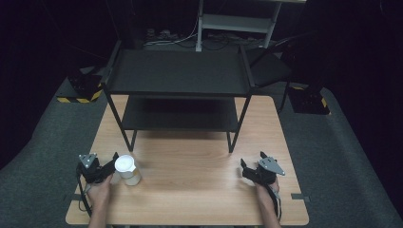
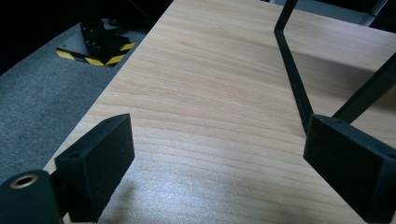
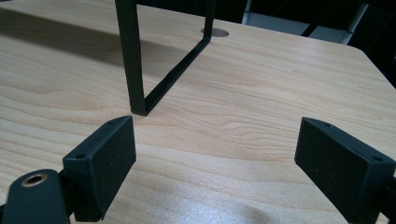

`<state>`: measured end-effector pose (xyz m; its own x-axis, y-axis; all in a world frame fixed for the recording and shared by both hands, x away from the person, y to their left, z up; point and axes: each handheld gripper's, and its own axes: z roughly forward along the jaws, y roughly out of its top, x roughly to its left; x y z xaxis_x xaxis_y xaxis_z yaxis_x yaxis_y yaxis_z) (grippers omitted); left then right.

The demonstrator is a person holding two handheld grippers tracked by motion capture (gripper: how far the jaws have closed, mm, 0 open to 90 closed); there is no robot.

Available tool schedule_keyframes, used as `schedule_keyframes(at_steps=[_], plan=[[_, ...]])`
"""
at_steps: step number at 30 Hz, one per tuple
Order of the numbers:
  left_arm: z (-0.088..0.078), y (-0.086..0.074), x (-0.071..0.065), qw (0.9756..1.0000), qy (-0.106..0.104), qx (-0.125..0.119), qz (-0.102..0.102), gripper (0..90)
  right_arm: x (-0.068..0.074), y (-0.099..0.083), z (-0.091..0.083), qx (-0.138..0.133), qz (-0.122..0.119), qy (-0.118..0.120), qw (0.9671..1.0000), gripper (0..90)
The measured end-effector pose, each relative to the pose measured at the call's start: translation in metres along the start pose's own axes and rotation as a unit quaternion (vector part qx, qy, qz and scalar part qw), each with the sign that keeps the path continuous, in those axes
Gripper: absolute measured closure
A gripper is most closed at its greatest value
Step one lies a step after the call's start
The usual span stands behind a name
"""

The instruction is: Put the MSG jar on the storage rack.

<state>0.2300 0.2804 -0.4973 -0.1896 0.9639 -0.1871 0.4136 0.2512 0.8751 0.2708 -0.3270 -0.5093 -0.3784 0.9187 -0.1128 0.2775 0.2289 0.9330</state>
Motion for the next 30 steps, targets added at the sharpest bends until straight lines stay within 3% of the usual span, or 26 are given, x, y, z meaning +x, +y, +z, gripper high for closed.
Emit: schedule_keyframes(at_steps=[5,15,19,22,30], plan=[[-0.001,0.001,0.003,1.0,-0.006,0.005,-0.006,8.7,0.0,0.0,0.0,0.001,-0.003,0.001,1.0,11.8],[-0.004,0.003,-0.002,0.9995,-0.002,0.017,0.029,8.5,0.001,0.001,0.001,0.003,-0.004,-0.002,1.0,11.8],[-0.012,0.0,-0.006,0.9983,0.016,0.02,0.052,8.4,0.001,0.001,0.001,0.004,-0.005,-0.001,1.0,11.8],[-0.024,-0.002,-0.003,0.9981,0.025,0.027,0.05,8.2,0.001,0.001,0.002,0.004,-0.008,0.001,1.0,11.9],[-0.049,-0.005,-0.004,0.9966,0.023,0.044,0.066,8.2,0.001,0.001,0.002,0.004,-0.007,0.001,1.0,11.9]])
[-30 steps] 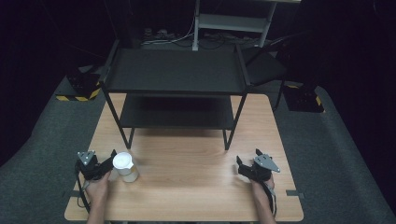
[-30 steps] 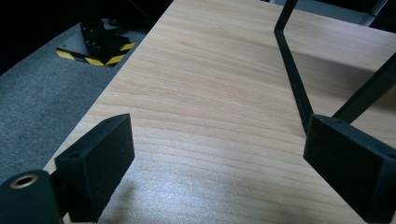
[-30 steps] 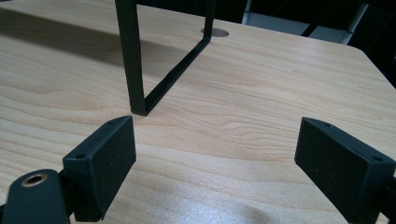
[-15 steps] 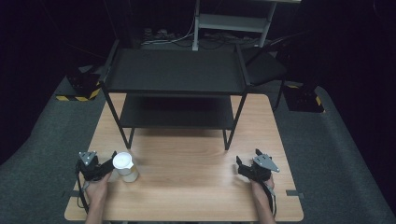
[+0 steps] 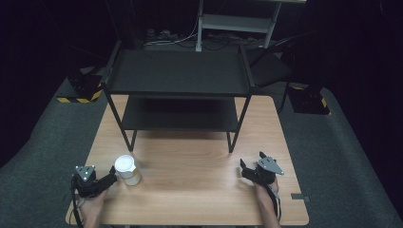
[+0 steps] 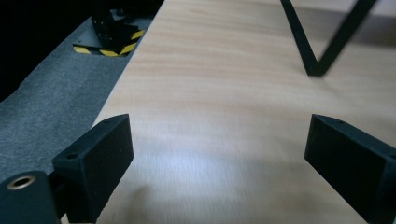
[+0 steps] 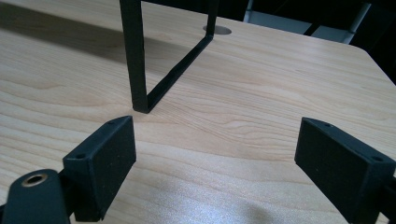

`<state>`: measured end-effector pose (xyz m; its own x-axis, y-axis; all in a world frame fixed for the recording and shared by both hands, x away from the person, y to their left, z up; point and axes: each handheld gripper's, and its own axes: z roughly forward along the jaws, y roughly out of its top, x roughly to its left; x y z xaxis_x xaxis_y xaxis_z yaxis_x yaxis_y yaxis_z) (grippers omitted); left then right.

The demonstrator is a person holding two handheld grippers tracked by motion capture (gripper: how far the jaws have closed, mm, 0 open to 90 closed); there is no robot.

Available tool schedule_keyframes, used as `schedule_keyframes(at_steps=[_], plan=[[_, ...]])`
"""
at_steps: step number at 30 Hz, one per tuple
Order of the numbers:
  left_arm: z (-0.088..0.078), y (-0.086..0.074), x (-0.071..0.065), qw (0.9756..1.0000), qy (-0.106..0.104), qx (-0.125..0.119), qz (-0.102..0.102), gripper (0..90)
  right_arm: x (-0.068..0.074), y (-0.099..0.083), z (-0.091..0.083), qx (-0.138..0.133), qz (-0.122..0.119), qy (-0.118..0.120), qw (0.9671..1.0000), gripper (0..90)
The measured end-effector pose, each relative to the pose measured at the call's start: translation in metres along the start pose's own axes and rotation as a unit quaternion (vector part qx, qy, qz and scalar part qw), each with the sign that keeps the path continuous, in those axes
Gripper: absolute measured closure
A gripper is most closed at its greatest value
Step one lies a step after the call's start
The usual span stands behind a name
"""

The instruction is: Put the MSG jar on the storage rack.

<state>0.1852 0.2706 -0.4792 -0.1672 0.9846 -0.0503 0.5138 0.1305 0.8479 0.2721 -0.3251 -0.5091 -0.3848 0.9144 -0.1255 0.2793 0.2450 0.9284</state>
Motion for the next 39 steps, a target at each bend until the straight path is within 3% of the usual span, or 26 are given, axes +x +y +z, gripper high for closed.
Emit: schedule_keyframes(at_steps=[2,4,7,12,16,18,20,28,35,39], plan=[[-0.008,-0.003,0.0,0.9999,-0.007,0.004,0.008,8.2,0.0,0.0,0.0,0.0,0.0,0.0,1.0,11.9],[-0.023,-0.009,0.002,0.9996,-0.027,0.011,0.002,8.3,0.0,0.0,0.0,0.0,0.0,0.001,1.0,11.9],[-0.03,-0.014,0.002,0.9992,-0.039,0.011,0.004,8.3,0.0,0.0,0.0,0.0,0.001,0.001,1.0,12.0],[-0.049,-0.023,-0.011,0.9966,-0.078,0.009,0.026,8.3,0.0,0.0,0.0,0.0,0.001,0.001,1.0,12.0],[-0.051,-0.025,-0.017,0.9946,-0.097,0.006,0.037,8.2,0.0,0.0,0.0,0.0,0.002,0.002,1.0,12.0],[-0.047,-0.024,-0.023,0.9912,-0.123,0.0,0.05,8.3,-0.001,0.0,0.0,0.0,0.003,0.002,1.0,12.0],[-0.044,-0.022,-0.026,0.9899,-0.129,-0.001,0.059,8.4,-0.001,0.0,0.0,0.0,0.003,0.003,1.0,12.0],[-0.029,-0.016,-0.038,0.989,-0.13,-0.023,0.067,8.4,-0.001,0.0,0.0,-0.001,0.003,0.004,1.0,11.9],[-0.019,-0.012,-0.046,0.9893,-0.123,-0.027,0.074,10.2,-0.002,0.0,0.0,-0.002,0.005,0.004,1.0,11.9],[-0.015,-0.015,-0.049,0.9893,-0.117,-0.041,0.078,15.1,-0.002,0.0,0.0,-0.002,0.005,0.005,1.0,12.0]])
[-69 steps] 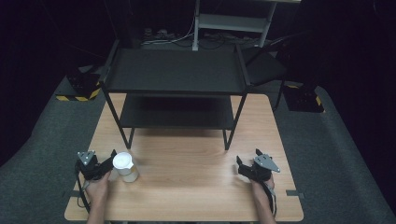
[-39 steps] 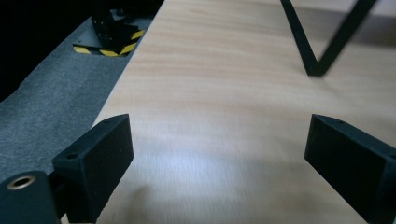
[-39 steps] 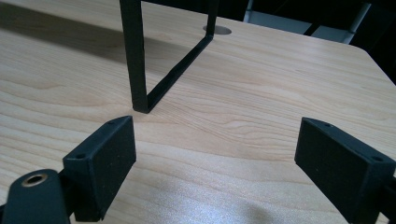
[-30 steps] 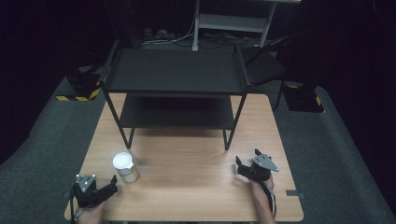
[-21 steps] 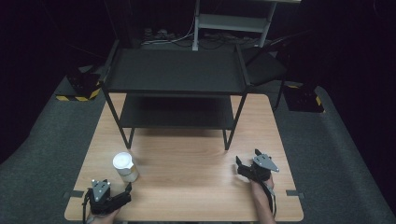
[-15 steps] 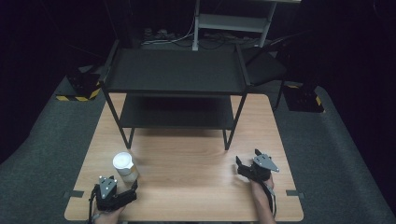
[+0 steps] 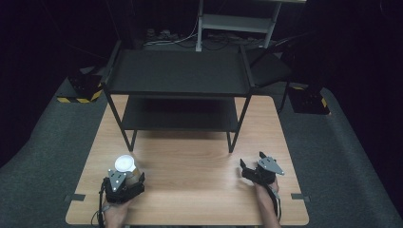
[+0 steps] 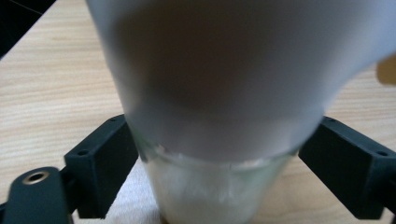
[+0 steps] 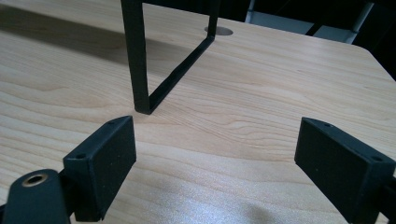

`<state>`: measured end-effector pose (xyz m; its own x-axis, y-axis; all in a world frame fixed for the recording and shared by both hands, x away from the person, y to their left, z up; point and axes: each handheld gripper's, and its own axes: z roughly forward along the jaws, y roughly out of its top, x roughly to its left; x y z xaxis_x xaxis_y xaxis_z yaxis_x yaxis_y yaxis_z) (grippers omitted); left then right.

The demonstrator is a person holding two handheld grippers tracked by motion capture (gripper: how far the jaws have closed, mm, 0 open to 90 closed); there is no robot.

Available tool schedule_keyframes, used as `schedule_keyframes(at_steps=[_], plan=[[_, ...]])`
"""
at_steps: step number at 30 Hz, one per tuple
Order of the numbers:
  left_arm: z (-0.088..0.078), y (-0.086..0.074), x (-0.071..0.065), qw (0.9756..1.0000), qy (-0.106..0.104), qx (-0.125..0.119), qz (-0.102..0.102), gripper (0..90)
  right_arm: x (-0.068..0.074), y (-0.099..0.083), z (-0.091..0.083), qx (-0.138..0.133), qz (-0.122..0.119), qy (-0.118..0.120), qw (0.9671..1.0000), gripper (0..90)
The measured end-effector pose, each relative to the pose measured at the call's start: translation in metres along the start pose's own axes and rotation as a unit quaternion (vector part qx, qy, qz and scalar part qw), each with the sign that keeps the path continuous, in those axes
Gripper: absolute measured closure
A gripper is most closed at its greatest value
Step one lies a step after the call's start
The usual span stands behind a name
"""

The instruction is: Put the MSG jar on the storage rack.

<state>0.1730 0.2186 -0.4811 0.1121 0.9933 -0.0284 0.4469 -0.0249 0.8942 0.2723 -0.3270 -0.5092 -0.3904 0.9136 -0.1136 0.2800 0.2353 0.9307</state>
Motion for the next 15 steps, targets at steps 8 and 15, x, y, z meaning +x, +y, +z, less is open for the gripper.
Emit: schedule_keyframes(at_steps=[8,15], plan=[[0.0033,-0.0043,-0.0044,0.9997,0.014,-0.017,0.014,27.1,-0.0002,-0.0001,0.0,0.0,0.0,0.0,1.0,12.0],[0.0036,-0.0079,-0.0036,0.9996,0.014,-0.025,0.005,31.1,0.0,0.0001,0.0001,0.0,0.0,0.0,1.0,12.0]])
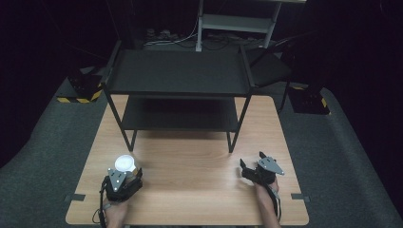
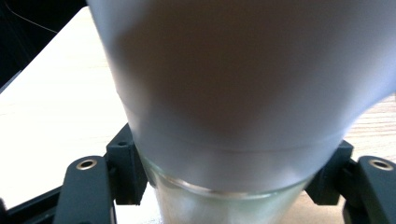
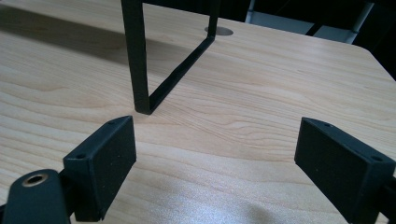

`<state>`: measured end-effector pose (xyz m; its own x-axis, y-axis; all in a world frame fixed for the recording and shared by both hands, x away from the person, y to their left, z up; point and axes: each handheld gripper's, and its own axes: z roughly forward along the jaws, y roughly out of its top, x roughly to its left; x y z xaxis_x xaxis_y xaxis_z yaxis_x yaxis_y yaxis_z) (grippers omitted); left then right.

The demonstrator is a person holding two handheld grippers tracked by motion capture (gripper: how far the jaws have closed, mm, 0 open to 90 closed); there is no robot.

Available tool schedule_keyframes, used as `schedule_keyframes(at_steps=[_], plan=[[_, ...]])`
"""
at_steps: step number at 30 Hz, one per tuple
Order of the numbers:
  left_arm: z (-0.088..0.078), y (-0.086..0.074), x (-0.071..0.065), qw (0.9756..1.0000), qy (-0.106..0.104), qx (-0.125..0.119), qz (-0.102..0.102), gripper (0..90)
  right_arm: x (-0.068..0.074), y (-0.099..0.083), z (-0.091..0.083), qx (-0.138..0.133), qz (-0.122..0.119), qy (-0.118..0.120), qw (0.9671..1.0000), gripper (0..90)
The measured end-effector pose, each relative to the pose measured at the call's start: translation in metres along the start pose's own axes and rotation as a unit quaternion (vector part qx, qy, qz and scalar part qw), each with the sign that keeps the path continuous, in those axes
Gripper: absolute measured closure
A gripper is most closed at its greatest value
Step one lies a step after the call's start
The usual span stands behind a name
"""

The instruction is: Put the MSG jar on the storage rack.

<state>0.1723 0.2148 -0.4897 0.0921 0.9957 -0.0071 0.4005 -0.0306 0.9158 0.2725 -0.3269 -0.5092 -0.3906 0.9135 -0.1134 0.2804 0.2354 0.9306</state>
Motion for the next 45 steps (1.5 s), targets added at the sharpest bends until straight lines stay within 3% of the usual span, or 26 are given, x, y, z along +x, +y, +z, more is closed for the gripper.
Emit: schedule_keyframes(at_steps=[15,23,28,29,30,31,32,34,36,38,42,43,44,45], plan=[[0.001,0.004,-0.005,1.0,0.007,0.005,-0.001,31.6,0.0,0.0,0.0,0.0,0.002,0.0,1.0,12.2],[-0.002,0.015,-0.003,0.9999,-0.015,-0.001,0.0,31.5,-0.001,-0.001,0.0,-0.002,0.006,0.001,1.0,12.2],[-0.005,0.03,-0.004,0.999,-0.044,-0.004,0.01,31.5,-0.002,-0.001,-0.001,-0.004,0.007,0.003,1.0,12.2],[-0.005,0.034,-0.005,0.9985,-0.053,-0.001,0.014,31.5,-0.002,-0.001,-0.001,-0.004,0.007,0.003,1.0,12.2],[-0.006,0.046,-0.005,0.9969,-0.076,0.003,0.022,31.5,-0.002,-0.001,-0.001,-0.004,0.008,0.003,1.0,12.2],[-0.006,0.046,-0.005,0.9969,-0.076,0.003,0.022,31.5,-0.002,-0.001,-0.001,-0.004,0.008,0.003,1.0,12.2],[-0.007,0.057,-0.005,0.9951,-0.094,0.005,0.031,31.5,-0.002,-0.001,-0.001,-0.004,0.007,0.003,1.0,12.2],[-0.007,0.061,-0.006,0.9943,-0.101,0.005,0.033,31.5,-0.002,-0.001,-0.001,-0.004,0.006,0.003,1.0,12.2],[-0.008,0.08,-0.009,0.9909,-0.127,0.002,0.045,31.5,-0.002,-0.001,-0.001,-0.004,0.006,0.003,1.0,12.2],[-0.008,0.085,-0.01,0.9901,-0.132,0.003,0.047,31.5,-0.002,-0.001,-0.001,-0.004,0.006,0.003,1.0,12.2],[-0.004,0.12,-0.016,0.9835,-0.169,-0.002,0.064,31.5,-0.002,-0.001,-0.001,-0.004,0.006,0.004,1.0,12.2],[-0.004,0.12,-0.016,0.9835,-0.169,-0.002,0.064,31.5,-0.002,-0.001,-0.001,-0.004,0.006,0.004,1.0,12.2],[0.0,0.134,-0.02,0.9809,-0.181,-0.006,0.072,31.5,-0.002,-0.001,-0.001,-0.005,0.006,0.004,1.0,12.2],[0.0,0.134,-0.02,0.9809,-0.181,-0.006,0.072,31.5,-0.002,-0.001,-0.001,-0.005,0.006,0.004,1.0,12.2]])
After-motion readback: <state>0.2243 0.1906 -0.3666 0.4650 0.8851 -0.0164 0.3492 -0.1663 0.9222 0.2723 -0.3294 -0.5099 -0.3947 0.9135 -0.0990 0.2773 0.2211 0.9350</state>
